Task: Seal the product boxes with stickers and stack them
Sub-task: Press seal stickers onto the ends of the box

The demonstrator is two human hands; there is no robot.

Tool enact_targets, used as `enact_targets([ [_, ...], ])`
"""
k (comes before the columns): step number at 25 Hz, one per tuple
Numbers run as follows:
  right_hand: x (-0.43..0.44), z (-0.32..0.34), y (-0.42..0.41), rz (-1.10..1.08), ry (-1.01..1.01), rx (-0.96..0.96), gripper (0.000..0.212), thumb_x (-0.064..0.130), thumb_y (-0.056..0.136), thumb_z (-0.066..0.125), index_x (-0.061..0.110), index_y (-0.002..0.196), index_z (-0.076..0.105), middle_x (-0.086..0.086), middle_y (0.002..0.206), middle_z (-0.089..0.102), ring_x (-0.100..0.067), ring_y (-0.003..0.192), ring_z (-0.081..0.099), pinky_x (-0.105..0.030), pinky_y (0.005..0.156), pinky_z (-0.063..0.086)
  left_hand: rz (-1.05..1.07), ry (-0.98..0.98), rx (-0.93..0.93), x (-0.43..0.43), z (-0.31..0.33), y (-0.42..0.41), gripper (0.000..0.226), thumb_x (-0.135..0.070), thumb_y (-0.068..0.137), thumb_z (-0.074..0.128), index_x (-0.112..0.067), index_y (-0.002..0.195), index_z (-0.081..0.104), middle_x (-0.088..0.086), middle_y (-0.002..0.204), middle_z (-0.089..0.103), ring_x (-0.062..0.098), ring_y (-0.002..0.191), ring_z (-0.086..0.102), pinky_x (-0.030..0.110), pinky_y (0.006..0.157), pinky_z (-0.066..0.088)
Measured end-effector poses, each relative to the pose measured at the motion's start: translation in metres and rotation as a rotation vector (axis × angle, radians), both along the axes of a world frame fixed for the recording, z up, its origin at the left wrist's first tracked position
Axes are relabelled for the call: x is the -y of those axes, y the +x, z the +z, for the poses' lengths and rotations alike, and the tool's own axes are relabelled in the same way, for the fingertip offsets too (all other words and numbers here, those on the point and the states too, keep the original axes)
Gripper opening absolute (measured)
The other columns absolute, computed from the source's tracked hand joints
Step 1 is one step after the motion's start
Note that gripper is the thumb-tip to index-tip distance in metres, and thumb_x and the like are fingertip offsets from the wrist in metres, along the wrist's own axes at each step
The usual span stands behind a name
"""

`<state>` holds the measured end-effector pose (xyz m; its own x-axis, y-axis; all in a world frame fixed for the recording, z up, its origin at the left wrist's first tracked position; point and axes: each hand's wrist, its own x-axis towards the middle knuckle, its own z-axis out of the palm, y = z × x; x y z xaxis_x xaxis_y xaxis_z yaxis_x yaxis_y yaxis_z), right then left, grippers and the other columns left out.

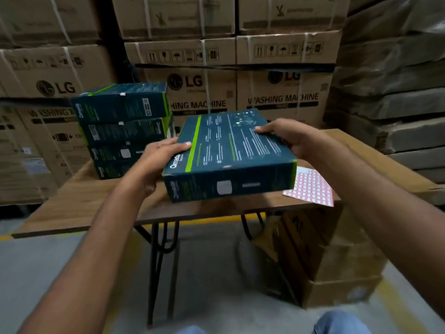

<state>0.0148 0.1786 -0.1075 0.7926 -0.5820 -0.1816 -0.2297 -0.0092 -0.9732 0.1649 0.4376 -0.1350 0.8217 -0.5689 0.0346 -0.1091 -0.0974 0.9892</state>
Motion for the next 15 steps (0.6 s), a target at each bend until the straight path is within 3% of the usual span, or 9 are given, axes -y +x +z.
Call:
enact_targets([
  [2,0.004,-0.007,0.0,-0.006,0.019,-0.074,0.032,0.027,0.103,0.063,0.006,0.127,0.057,-0.01,0.093,0.074,-0.019,0.062,0.075,-0.027,0.051,0.058,0.006,0.123,-0.04,0.005,-0.006,-0.002,0.016,-0.032,0.093,0.075,-0.02,0.104,0.076,0.004,0.096,0.078,0.015,0.067,0.072,0.024,0.06,0.055],
  [4,0.005,-0.02,0.0,-0.007,0.034,-0.089,0.024,0.025,0.105,0.059,0.008,0.121,0.057,-0.008,0.088,0.073,-0.018,0.062,0.074,-0.027,0.053,0.057,0.003,0.168,-0.028,0.008,-0.013,-0.005,0.006,-0.03,0.096,0.073,-0.024,0.097,0.074,0.0,0.099,0.077,0.016,0.076,0.071,0.026,0.061,0.054],
  [6,0.004,-0.038,0.002,-0.02,0.02,-0.129,0.015,0.023,0.106,0.058,0.009,0.112,0.057,-0.01,0.095,0.073,-0.02,0.075,0.072,-0.032,0.065,0.06,-0.004,0.183,0.02,0.01,-0.023,-0.008,0.01,-0.026,0.098,0.071,-0.031,0.09,0.068,-0.009,0.094,0.074,0.012,0.081,0.069,0.027,0.065,0.049],
  [8,0.009,-0.056,0.009,-0.036,-0.017,-0.122,0.016,0.017,0.105,0.06,0.006,0.116,0.06,-0.016,0.115,0.072,-0.024,0.092,0.069,-0.037,0.088,0.06,-0.003,0.221,0.095,0.01,-0.033,-0.009,0.019,-0.023,0.1,0.069,-0.035,0.087,0.063,-0.011,0.092,0.072,0.01,0.079,0.067,0.028,0.067,0.048],
  [10,0.017,-0.071,0.015,-0.07,-0.055,-0.085,0.028,0.009,0.1,0.065,0.002,0.127,0.058,-0.02,0.124,0.068,-0.025,0.1,0.068,-0.041,0.095,0.059,0.029,0.221,0.156,0.014,-0.046,-0.003,0.016,-0.015,0.101,0.067,-0.029,0.094,0.07,-0.003,0.101,0.077,0.013,0.084,0.07,0.032,0.079,0.055],
  [13,0.02,-0.086,0.023,-0.124,-0.149,-0.073,0.046,0.006,0.093,0.075,0.004,0.133,0.053,-0.015,0.122,0.066,-0.026,0.108,0.067,-0.042,0.099,0.057,0.052,0.235,0.207,0.019,-0.065,0.013,0.033,-0.002,0.1,0.065,-0.012,0.131,0.068,0.006,0.119,0.074,0.019,0.1,0.072,0.038,0.093,0.06],
  [15,0.021,-0.096,0.031,-0.158,-0.21,-0.102,0.049,0.012,0.089,0.082,0.007,0.131,0.057,-0.012,0.12,0.067,-0.027,0.109,0.066,-0.044,0.102,0.055,0.085,0.248,0.235,0.024,-0.075,0.024,0.036,-0.002,0.099,0.066,-0.01,0.134,0.068,0.008,0.118,0.075,0.022,0.106,0.073,0.044,0.097,0.06],
])
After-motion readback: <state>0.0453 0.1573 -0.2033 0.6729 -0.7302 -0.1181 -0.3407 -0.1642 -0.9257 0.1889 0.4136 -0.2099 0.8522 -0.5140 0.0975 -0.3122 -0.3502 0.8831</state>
